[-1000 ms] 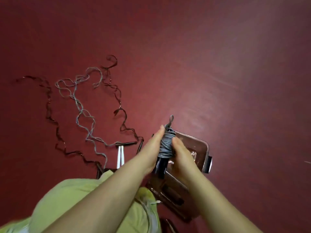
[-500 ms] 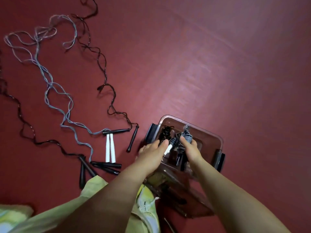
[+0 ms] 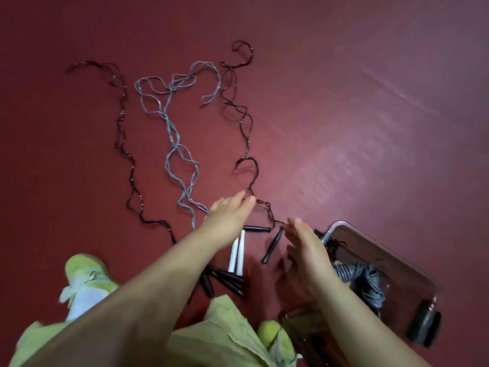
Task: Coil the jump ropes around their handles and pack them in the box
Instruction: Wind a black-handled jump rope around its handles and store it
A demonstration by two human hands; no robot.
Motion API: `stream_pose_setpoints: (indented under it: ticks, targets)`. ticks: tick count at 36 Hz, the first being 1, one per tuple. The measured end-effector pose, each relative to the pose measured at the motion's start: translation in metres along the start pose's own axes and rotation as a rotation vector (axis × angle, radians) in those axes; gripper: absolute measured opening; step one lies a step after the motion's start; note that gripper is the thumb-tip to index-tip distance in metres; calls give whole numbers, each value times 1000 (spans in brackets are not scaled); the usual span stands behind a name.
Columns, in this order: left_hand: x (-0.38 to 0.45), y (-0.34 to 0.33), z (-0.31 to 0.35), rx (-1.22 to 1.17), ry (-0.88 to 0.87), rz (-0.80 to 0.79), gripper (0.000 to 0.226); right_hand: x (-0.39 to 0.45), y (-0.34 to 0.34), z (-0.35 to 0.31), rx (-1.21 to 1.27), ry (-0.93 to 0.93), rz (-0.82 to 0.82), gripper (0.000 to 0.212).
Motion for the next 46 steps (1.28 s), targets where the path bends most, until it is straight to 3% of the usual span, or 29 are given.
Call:
stream_pose_setpoints:
  ticks: [5,8,11,15,20,22,24,29,33,37,41,46]
  targets:
    - [-23,49,-93,-150,56,79,53,13,-84,8,-176,-41,-170,24]
    - [-35,54,-152,-243,150,91,76,21,-127,34,-315,-100,-263,25]
    - [-42,44,-208,-359,235,93,84,29,-160,68,-414,-149,-330,27]
    - [-46,18,-270,-494,336,55,65,41,-192,105,-531,-184,-343,26]
    - [-47,-13,-325,-574,374,13,52,69,-221,146,-737,-87,-327,22]
    - [-46,-22,-335,-588,369,-2,51,81,-230,155,-774,-58,-314,15]
    - [-45,-31,-350,-670,398,-4,54,96,-238,169,-833,-65,-274,35]
    - [-50,-35,-368,-784,438,17,53,115,-237,192,-1085,-138,-317,14]
    - [-55,-28,-374,-850,425,60,52,104,-246,183,-1234,-70,-316,31]
    - [-67,-12,-366,-885,388,152,53,79,-254,174,-1166,-112,-388,53]
    - [-88,14,-339,-943,308,236,57,24,-289,130,-1012,-96,-507,28]
    - [-133,52,-303,-904,201,267,64,-41,-325,57,-883,47,-588,29]
Point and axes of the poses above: each hand's wrist, its own x-axis towards the middle knuckle, its own y-axis out of the back of the hand, z = x × y, the point moved 6 cm from there along x, towards the middle knuckle, and after that the axes turned 2 degrees about -z, right-handed, at the moved point
